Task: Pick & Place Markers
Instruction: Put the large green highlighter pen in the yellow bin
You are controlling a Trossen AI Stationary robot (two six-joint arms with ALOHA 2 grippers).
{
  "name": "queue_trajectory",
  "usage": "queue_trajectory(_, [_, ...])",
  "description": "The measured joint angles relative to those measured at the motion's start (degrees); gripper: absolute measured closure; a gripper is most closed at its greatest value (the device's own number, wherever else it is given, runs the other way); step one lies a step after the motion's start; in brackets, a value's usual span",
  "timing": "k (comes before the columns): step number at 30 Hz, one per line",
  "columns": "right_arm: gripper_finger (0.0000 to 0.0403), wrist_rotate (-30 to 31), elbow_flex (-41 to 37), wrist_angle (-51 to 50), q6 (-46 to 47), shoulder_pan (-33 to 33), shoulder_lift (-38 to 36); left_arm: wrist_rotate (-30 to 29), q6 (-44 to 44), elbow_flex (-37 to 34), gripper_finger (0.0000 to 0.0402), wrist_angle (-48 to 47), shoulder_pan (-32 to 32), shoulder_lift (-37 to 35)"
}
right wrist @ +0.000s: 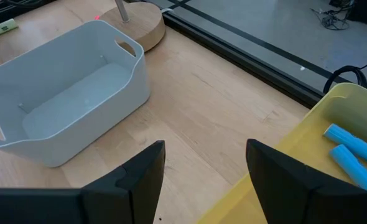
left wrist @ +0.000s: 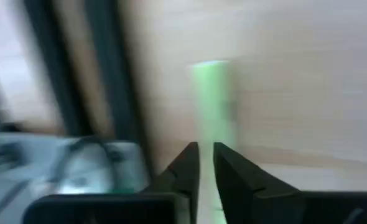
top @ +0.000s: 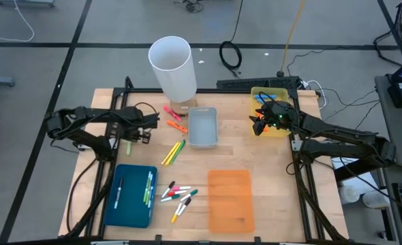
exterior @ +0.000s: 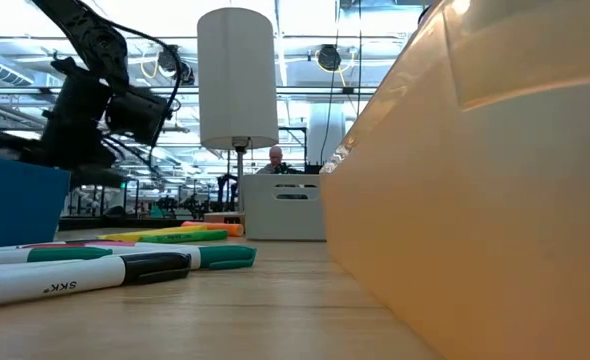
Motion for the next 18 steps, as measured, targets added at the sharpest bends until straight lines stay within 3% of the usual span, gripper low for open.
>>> queue_trajectory(4, [0.019, 0.0, 0.0, 0.0, 0.0, 0.0, 0.0, 3.5, 1.1, 0.0, 0.0286, 5.3, -0.4, -0.1])
queue_trajectory(11, [0.019, 0.0, -0.3, 0.0, 0.0, 0.0, 0.0, 2.5, -1.3, -0.4, 0.0181, 1.8, 0.9, -0.1])
queue_trajectory(18, [0.019, 0.0, -0.3, 0.0, 0.0, 0.0, 0.0, 4.6, 0.3, -2.9, 0.0146, 5.2, 1.8, -0.1])
